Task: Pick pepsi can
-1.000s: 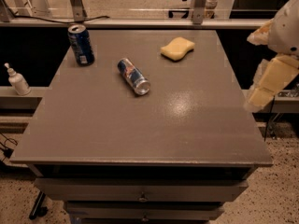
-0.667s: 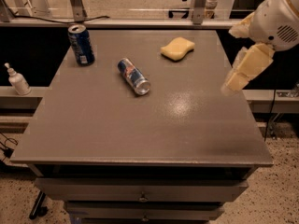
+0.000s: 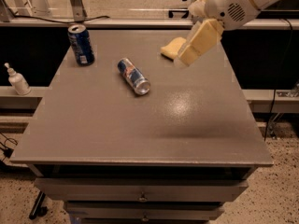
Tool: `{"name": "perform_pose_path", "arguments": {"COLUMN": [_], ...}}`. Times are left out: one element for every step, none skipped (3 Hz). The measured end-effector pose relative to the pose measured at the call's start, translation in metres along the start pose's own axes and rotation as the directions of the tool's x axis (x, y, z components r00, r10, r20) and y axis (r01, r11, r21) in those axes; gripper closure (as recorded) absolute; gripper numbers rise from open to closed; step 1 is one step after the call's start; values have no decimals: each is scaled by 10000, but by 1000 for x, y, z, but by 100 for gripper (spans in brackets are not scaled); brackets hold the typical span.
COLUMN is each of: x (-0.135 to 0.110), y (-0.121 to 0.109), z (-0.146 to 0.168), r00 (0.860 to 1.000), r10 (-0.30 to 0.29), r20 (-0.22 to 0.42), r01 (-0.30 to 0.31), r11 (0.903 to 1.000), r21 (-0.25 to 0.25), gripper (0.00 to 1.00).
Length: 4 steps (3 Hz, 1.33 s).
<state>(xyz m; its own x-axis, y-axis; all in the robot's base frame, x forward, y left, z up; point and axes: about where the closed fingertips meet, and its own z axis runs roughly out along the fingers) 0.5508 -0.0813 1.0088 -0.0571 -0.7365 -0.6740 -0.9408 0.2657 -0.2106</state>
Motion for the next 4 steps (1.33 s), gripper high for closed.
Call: {"name": "perform_pose_path", "arguments": {"x": [0, -15, -32, -46], "y": [0, -2, -12, -27], "z": [0, 30, 73, 117], "r00": [10000, 9983, 9925, 9807], "r10": [0, -49, 139, 559], "r20": [2, 579, 1217, 1876], "r01": [0, 71, -67, -450], "r11": [10000, 9992, 9982, 9971], "r21": [-1, -388, -597, -616], "gripper": [0, 0, 0, 0]}}
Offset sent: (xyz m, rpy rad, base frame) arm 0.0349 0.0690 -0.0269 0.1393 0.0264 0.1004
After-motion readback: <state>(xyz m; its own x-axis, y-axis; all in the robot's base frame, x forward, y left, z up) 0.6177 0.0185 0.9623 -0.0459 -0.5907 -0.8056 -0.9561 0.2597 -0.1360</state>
